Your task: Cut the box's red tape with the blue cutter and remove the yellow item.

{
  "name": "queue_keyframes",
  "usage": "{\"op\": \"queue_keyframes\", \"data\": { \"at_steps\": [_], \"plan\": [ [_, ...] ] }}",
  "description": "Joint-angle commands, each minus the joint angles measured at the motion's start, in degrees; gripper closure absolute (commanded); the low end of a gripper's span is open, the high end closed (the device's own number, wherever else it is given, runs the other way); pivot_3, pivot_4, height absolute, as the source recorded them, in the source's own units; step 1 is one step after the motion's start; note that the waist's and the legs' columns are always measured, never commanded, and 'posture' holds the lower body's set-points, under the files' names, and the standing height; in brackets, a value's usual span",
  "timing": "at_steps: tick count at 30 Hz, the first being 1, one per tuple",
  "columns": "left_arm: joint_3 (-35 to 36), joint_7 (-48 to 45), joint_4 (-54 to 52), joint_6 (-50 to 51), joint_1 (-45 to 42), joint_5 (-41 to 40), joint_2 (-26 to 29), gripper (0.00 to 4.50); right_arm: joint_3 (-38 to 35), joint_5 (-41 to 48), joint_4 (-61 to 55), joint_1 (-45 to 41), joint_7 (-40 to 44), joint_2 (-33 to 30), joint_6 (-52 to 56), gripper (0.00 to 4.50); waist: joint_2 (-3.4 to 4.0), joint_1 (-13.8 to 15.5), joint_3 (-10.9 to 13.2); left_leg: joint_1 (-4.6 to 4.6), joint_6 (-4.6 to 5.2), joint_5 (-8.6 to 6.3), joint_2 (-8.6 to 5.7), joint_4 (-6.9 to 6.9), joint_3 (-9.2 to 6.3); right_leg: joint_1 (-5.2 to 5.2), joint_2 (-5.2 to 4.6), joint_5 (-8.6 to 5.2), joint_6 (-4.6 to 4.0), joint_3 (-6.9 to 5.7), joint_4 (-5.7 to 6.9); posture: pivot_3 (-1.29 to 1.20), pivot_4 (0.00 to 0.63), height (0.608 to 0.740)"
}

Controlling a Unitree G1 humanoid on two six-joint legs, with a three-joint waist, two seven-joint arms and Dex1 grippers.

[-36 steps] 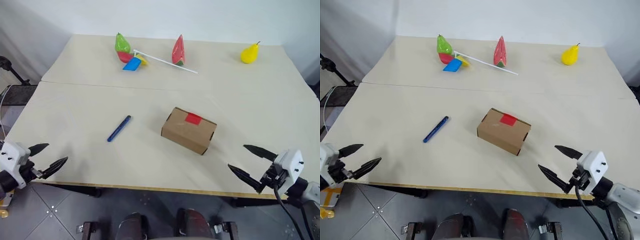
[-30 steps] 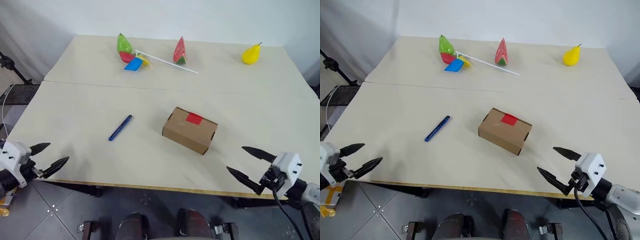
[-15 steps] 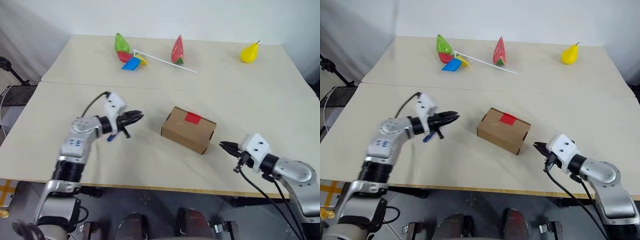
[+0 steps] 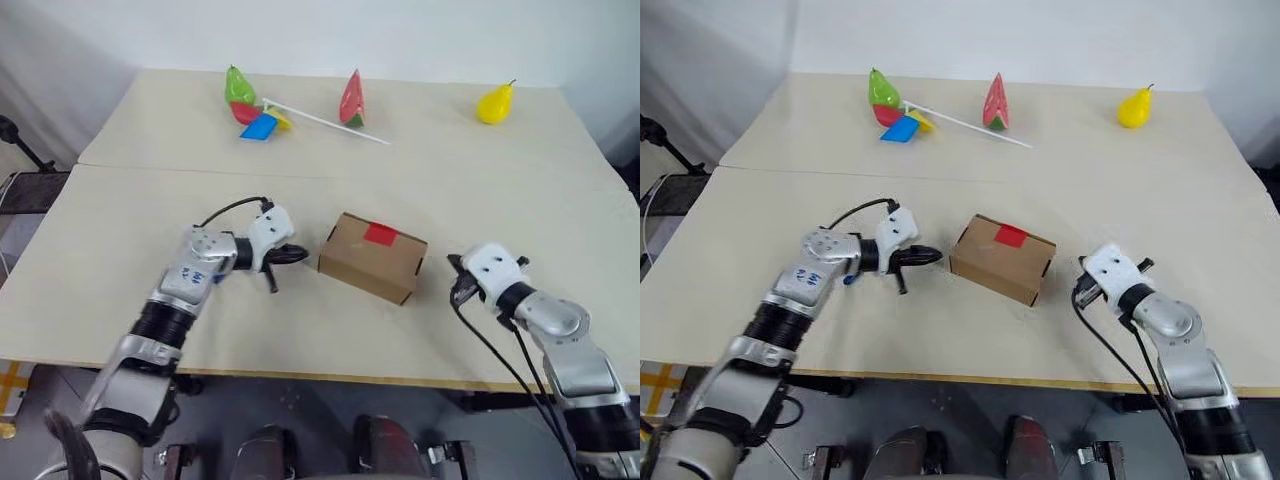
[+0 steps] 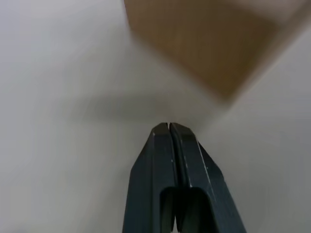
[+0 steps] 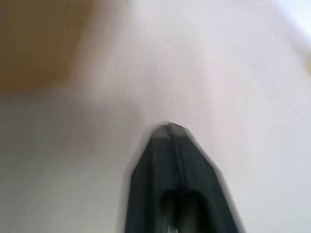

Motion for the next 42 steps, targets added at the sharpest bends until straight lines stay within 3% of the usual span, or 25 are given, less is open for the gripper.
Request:
{"op": "queue_keyframes", "data": {
  "at_steps": [1,6,12,20,29,36,42],
  "plan": [
    [-0.3,-9.2,-7.7,5.7,0.1,-4.0,3.3,4.46,0.0,2.0,6.2,-5.1,2.1,2.0,-6.0,4.5,0.01,-0.1,0.0,0.02,-0.01,0.01,0.05,0.0,0.0,0.0,0.04,0.0,-0.01,0.02,0.01,0.0,0.15,0.74],
    [-0.3,-8.9,-13.3,9.8,1.6,-8.2,-2.3,4.46,0.3,7.2,22.8,-15.7,12.1,7.0,-22.7,4.5,0.1,0.2,0.1,0.01,-0.01,0.04,0.21,0.06,0.02,0.02,0.08,-0.01,-0.01,0.14,0.0,0.0,0.15,0.74],
    [-0.2,1.6,-7.4,10.5,-0.3,-4.9,-11.3,4.46,0.3,9.4,37.2,-23.3,22.1,7.7,-26.8,4.5,0.1,0.1,0.1,-0.01,0.03,0.06,0.16,0.08,-0.1,0.03,0.09,0.01,0.02,0.17,0.09,0.0,0.15,0.74],
    [-0.7,4.0,-6.4,9.5,-0.6,-4.2,-14.3,4.46,1.0,12.5,29.8,-19.6,33.7,5.0,-20.5,4.5,0.13,0.1,0.1,-0.01,-0.01,0.07,0.22,0.08,-0.13,0.03,0.22,0.01,0.01,0.2,0.09,0.0,0.15,0.74],
    [-3.1,3.2,-7.5,10.0,0.8,-3.9,-16.5,4.46,-0.1,13.4,18.5,-13.0,32.5,3.8,-14.0,4.5,0.14,0.2,0.1,-0.01,-0.01,0.08,0.23,0.12,-0.13,0.03,0.19,0.01,0.01,0.24,0.09,0.0,0.15,0.74],
    [-3.8,2.8,-8.3,9.8,2.0,-4.0,-16.1,4.46,0.4,9.4,22.4,-13.7,28.0,3.7,-17.0,4.5,0.14,0.1,0.1,0.0,-0.01,0.08,0.23,0.13,-0.1,0.03,0.2,0.01,0.0,0.28,0.09,0.0,0.15,0.74],
    [-1.0,3.4,-9.8,9.7,2.6,-5.2,-14.9,4.46,-1.2,11.8,23.1,-14.2,30.5,1.4,-15.5,4.5,0.14,0.2,0.1,0.0,-0.02,0.08,0.24,0.15,-0.09,0.03,0.2,0.01,0.0,0.32,0.09,0.0,0.15,0.74]
  ]
}}
